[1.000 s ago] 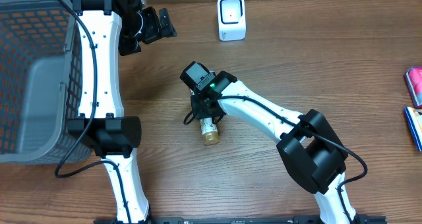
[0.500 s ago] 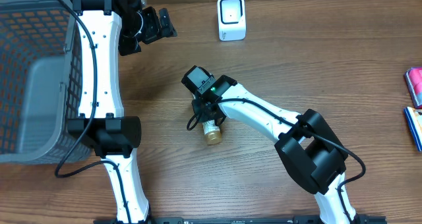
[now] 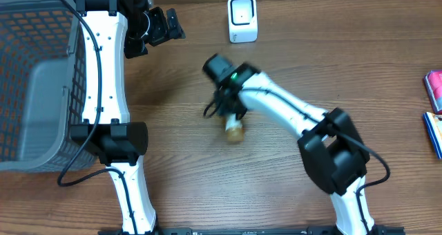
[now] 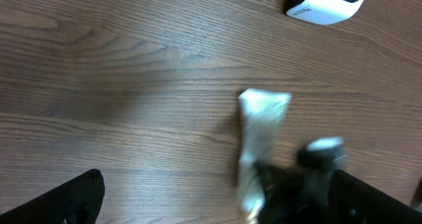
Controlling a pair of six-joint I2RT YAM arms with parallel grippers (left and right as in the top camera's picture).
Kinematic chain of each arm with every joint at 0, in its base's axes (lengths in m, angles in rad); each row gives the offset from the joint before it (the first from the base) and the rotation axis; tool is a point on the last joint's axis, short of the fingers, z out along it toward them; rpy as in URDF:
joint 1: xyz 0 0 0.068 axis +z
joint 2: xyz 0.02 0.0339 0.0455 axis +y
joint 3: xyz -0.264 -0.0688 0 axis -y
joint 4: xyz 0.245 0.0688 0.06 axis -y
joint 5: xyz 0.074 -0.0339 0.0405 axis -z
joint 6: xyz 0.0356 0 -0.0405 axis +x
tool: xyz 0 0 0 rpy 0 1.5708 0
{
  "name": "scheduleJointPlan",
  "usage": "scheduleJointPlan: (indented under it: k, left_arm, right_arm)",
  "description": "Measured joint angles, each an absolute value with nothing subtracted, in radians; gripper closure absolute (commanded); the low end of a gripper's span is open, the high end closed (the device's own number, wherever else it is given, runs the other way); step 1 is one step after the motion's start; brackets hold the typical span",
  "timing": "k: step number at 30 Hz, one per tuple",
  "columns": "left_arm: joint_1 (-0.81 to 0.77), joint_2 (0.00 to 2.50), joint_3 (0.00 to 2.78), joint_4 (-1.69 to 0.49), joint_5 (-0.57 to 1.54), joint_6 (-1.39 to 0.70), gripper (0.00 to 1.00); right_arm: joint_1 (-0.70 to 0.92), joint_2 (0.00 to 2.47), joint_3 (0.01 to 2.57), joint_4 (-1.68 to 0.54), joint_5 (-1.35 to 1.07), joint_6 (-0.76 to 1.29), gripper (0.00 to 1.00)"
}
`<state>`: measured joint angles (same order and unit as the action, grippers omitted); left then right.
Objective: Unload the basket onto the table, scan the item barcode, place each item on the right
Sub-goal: 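Lift the Pantene tube with the right gripper up to the scanner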
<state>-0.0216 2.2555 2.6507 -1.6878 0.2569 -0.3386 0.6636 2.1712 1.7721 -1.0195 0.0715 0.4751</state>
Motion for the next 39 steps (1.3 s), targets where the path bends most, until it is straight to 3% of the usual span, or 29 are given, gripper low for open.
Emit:
scheduleJointPlan:
  k: [5,11,26,39]
  left_arm:
    - [-0.022,2.255,2.651,-1.688,0.257,-0.339,0.0]
    - [-0.022,2.255,2.651,-1.688,0.257,-0.339,0.0]
    - [-0.022,2.255,2.651,-1.688,0.257,-0.339,0.0]
    - [-0.022,2.255,2.651,-1.688,0.257,-0.339,0.0]
  right_arm:
    - [0.518,2.178,1.922,-0.988,0.112,0.442,0.96]
    - [0.422,2.178,1.997,-0.776,0.127,0.426,0.96]
    - [0.415,2.265,2.003,-0.23,0.132,0.529,0.96]
    - [0.415,2.356,2.033,-0.382,0.184,0.576,0.96]
